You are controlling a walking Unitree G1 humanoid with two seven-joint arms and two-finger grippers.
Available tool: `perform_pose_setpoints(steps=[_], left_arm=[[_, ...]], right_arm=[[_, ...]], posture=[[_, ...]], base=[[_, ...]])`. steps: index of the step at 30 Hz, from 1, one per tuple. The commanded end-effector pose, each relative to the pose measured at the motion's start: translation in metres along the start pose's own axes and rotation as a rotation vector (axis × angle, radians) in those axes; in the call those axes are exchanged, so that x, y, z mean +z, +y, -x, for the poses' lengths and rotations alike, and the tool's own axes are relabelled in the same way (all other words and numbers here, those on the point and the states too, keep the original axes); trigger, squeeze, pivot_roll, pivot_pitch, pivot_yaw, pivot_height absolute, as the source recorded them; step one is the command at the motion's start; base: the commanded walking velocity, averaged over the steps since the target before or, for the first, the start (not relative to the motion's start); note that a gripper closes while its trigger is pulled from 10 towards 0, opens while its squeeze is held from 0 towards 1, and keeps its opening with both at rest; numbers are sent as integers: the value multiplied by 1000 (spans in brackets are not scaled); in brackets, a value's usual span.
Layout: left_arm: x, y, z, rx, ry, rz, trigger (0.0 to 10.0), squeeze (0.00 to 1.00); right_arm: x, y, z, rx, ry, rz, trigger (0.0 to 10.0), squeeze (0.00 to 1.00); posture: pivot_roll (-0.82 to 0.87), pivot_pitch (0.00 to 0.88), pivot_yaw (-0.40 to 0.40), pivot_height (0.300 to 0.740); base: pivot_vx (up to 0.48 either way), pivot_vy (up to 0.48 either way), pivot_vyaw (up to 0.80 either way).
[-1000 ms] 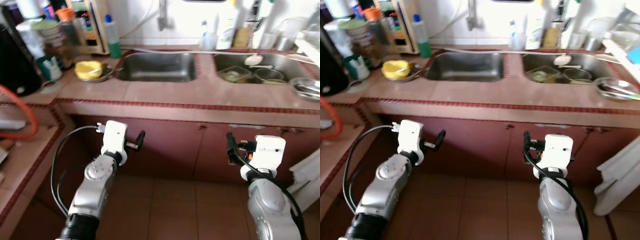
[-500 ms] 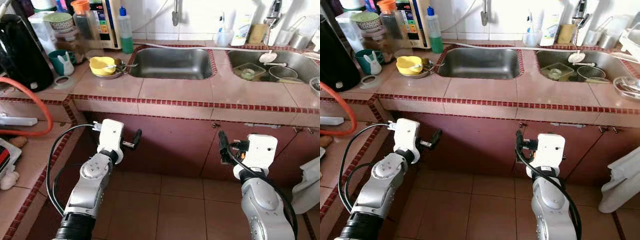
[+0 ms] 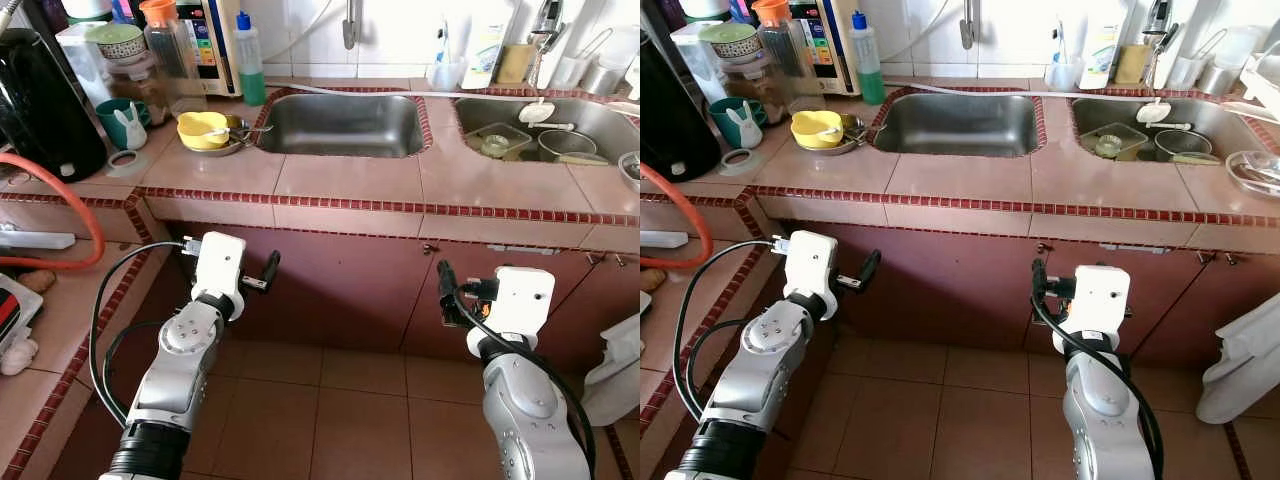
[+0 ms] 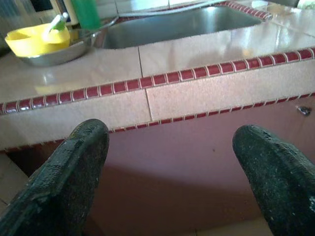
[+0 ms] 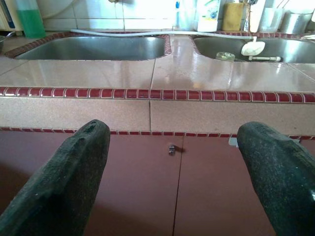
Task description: Kitchen organization
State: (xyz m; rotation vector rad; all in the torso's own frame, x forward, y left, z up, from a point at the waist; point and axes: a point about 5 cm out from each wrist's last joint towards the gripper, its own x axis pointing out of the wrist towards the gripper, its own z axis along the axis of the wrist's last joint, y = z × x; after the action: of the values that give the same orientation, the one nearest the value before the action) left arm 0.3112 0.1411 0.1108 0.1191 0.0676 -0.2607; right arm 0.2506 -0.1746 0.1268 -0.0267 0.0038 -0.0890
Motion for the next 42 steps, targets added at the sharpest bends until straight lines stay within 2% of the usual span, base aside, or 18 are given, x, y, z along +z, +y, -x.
perform_pose_setpoints(steps=[1, 3, 4, 6, 16, 18, 21, 23, 26, 29, 32, 34, 36, 39, 41, 42], left_arm=[[7, 3, -2, 12, -42, -24, 10000, 0], [8, 7, -1, 39, -57, -44, 10000, 0], [8, 12, -2, 90, -51, -39, 10000, 0], [6, 15, -2, 110, -22, -1, 10000, 0], [9, 10, -5, 47, -45, -6, 10000, 0], [18, 7, -3, 37, -109, -19, 10000, 0], [41, 3, 2, 16, -264, -109, 10000, 0], [56, 4, 7, 47, -357, -142, 10000, 0], [62, 3, 10, 53, -391, -142, 10000, 0], [57, 2, 11, 71, -376, -117, 10000, 0], [53, 2, 12, 88, -367, -95, 10000, 0], [55, 3, 11, 98, -371, -87, 10000, 0], [56, 3, 11, 101, -374, -83, 10000, 0], [61, 3, 7, 99, -383, -82, 10000, 0], [62, 3, 5, 91, -379, -80, 10000, 0], [62, 3, 5, 91, -379, -80, 10000, 0]], right_arm=[[4, 2, 0, 3, -18, -9, 10000, 0], [4, 2, 0, 3, -18, -14, 10000, 0], [3, 2, 1, 2, -15, -15, 10000, 0], [2, 2, 1, 2, -11, -14, 10000, 0], [2, 1, 0, 0, -8, -14, 10000, 0], [6, 1, 0, 0, -31, -12, 10000, 0], [17, 1, 3, 11, -99, 50, 10000, 0], [30, 0, 7, 4, -157, 96, 10000, 0], [39, -1, 9, 0, -189, 122, 10000, 0], [47, -1, 12, -9, -226, 179, 10000, 0], [59, -2, 15, -37, -296, 282, 10000, 0], [66, -2, 16, -46, -330, 319, 10000, 0], [68, -2, 16, -54, -336, 319, 10000, 0], [65, -3, 13, -62, -305, 267, 10000, 0], [54, -3, 10, -55, -219, 156, 10000, 0], [54, -3, 10, -55, -219, 156, 10000, 0]], posture=[[70, 24, 40, 740], [72, 23, 40, 740], [72, 23, 40, 740], [74, 22, 39, 740], [75, 16, 31, 740], [74, 14, 29, 740], [76, 12, 27, 740], [74, 14, 25, 740], [70, 12, 24, 740], [62, 9, 22, 740], [54, 9, 20, 740], [54, 8, 20, 740], [52, 7, 22, 740], [54, 5, 25, 740], [62, 4, 27, 740], [62, 4, 27, 740]], base=[[0, 0, 0], [0, 0, 0], [0, 0, 0], [0, 0, 0], [0, 0, 0], [0, 0, 0], [0, 0, 0], [0, 0, 0], [0, 0, 0], [0, 0, 0], [0, 0, 0], [0, 0, 0], [0, 0, 0], [0, 0, 0], [0, 0, 0], [0, 0, 0]])
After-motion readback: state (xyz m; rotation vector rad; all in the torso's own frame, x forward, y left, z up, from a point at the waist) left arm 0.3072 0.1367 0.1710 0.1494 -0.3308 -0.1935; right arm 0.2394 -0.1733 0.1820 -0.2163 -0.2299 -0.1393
